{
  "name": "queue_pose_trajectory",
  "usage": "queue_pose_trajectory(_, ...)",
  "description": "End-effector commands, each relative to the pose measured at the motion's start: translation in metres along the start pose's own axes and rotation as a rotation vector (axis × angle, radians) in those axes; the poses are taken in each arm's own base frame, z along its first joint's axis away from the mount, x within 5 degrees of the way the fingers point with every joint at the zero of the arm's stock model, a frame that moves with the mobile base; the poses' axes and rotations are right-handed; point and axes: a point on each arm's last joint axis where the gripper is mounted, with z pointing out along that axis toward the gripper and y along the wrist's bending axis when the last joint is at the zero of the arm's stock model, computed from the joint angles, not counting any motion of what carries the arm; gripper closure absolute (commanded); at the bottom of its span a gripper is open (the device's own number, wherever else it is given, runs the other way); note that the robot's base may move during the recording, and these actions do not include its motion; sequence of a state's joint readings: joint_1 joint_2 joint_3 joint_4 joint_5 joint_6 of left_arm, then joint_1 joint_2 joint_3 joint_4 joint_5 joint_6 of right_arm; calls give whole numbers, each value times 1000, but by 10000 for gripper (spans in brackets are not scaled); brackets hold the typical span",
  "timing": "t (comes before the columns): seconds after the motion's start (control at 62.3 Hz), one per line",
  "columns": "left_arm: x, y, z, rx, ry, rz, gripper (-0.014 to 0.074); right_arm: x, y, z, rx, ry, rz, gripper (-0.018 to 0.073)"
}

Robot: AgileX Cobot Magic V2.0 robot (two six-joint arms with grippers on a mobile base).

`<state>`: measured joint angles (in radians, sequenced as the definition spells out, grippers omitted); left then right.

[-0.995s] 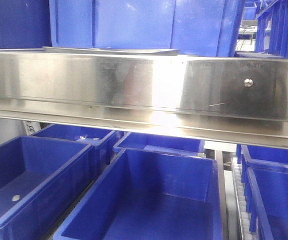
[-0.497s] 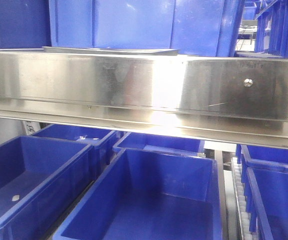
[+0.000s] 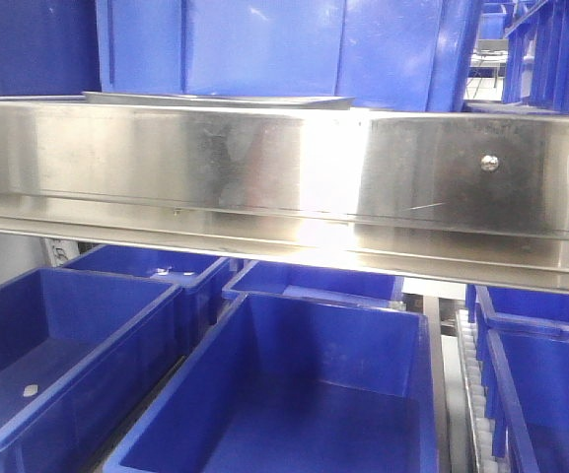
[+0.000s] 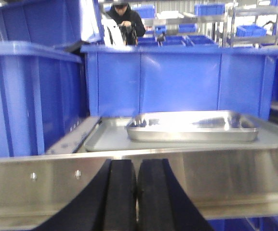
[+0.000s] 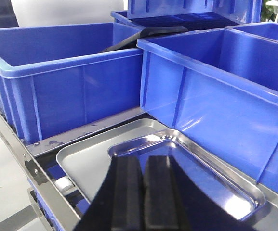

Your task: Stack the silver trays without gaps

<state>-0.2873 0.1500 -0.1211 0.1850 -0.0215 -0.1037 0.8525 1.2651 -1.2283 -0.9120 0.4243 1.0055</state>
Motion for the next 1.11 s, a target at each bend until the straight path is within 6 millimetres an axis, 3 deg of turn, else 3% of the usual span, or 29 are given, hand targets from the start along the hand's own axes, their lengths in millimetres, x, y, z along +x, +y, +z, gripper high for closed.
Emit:
queue_pose_trajectory(0.0,12,-1,-2,-2,12,4,592,-3,1,-4,-12,-21,-12,631)
queue_pose_trajectory(0.112,30,-1,-8,-31,-16,-56,592,-3,1,-4,-12,-21,-12,631)
queue_pose_trajectory(0.176,26,1,-12,-57,-83,-135,592,-3,1,-4,-12,-21,-12,631)
queue_pose_trajectory(0.289,30,4,-13,-111,-47,-209,592,-3,1,-4,-12,-21,-12,631)
queue_pose_trajectory(0.562,30,10,-14,-220,-53,-166,592,-4,2,-4,-21,-27,-12,631)
queue_pose_trajectory(1.091,37,10,-14,-227,43,-8,592,-5,4,-4,-44,-41,-12,631)
